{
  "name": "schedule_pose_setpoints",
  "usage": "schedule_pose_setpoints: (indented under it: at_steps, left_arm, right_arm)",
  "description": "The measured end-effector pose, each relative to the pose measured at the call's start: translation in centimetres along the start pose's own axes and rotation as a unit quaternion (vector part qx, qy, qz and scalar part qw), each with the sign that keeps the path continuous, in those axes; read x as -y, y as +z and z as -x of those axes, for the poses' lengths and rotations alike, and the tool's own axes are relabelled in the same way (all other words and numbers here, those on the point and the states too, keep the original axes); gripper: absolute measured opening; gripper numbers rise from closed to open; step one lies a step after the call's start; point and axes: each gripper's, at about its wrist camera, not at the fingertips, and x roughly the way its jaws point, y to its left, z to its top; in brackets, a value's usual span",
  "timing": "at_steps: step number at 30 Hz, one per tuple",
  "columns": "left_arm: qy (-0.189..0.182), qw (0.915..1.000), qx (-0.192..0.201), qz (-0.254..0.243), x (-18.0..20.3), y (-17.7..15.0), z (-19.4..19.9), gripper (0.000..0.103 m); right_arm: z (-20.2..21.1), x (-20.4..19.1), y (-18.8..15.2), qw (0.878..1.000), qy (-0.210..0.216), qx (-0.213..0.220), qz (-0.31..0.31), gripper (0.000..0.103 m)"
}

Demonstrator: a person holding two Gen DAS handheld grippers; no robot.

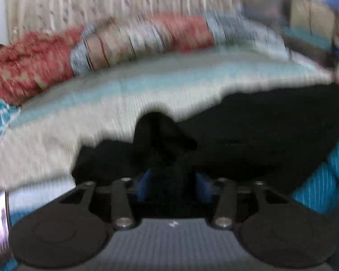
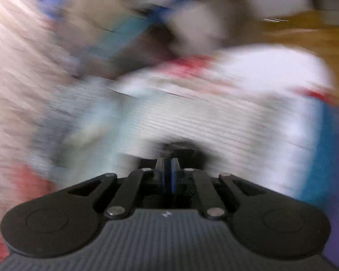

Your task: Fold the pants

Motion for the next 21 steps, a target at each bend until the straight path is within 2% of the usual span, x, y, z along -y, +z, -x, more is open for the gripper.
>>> schedule_pose_setpoints:
  at_steps: [1,3,4,5,8,9,11,13,16,17,18,19,20,21]
  left_arm:
    - [0.002,0.9999,-0.01,-0.01,0.6,-0.8,0.4,0.044]
    - [0.005,0.9998,-0.007,-0.015,0.7,-1.3,1.8,0.046]
    - [0.006,0.9999,-0.001,-0.009,0.3,-1.4,2.7,0.054]
    - [0.007,1.0,0.004,0.004,-0.2,-1.4,3.6,0.06]
    - [0.007,0.9971,0.016,0.075,-3.2,-1.0,5.6,0.063]
    - [0.007,0.9935,0.019,0.112,-4.6,-0.8,6.0,0.066]
    - [0.006,0.9823,0.026,0.186,-7.1,-0.7,6.5,0.088]
    - [0.002,0.967,0.035,0.252,-9.2,-0.5,6.4,0.092]
    - [-0.011,0.9469,0.017,0.321,-11.5,-0.4,4.5,0.096]
    - [-0.02,0.941,0.009,0.338,-12.1,-0.3,3.6,0.097]
    - [-0.029,0.9361,0.001,0.351,-12.7,-0.4,2.8,0.098]
    - [-0.033,0.9328,-0.005,0.359,-12.7,-0.7,2.3,0.098]
    - [-0.034,0.929,-0.015,0.368,-13.1,-0.7,1.3,0.098]
    - [-0.036,0.9244,-0.024,0.379,-13.5,-0.7,0.4,0.098]
  right_arm:
    - [-0.3,1.5,-0.8,0.999,-0.036,-0.012,-0.014,0.024]
    - [1.1,4.3,-1.8,0.998,0.007,0.015,-0.068,0.032]
    - [2.0,4.6,-2.0,0.997,0.008,0.026,-0.078,0.035]
    - [2.7,4.4,-2.2,0.997,0.006,0.036,-0.073,0.037]
    - [4.5,2.4,-2.6,0.998,0.039,0.051,-0.015,0.037]
    - [4.9,1.4,-2.8,0.997,0.061,0.048,0.004,0.038]
    - [5.5,-1.3,-4.1,0.992,0.119,0.019,0.044,0.043]
    - [6.1,-3.4,-6.2,0.981,0.175,-0.029,0.075,0.044]
    - [6.6,-7.8,-12.0,0.949,0.245,-0.12,0.157,0.044]
    - [7.1,-9.4,-14.2,0.933,0.262,-0.144,0.2,0.044]
    - [7.7,-11.0,-16.3,0.914,0.277,-0.164,0.248,0.045]
    - [8.4,-12.8,-18.8,0.888,0.292,-0.182,0.306,0.047]
    - [9.2,-14.5,-21.2,0.859,0.309,-0.194,0.361,0.054]
    - [9.6,-15.7,-22.8,0.834,0.32,-0.199,0.402,0.063]
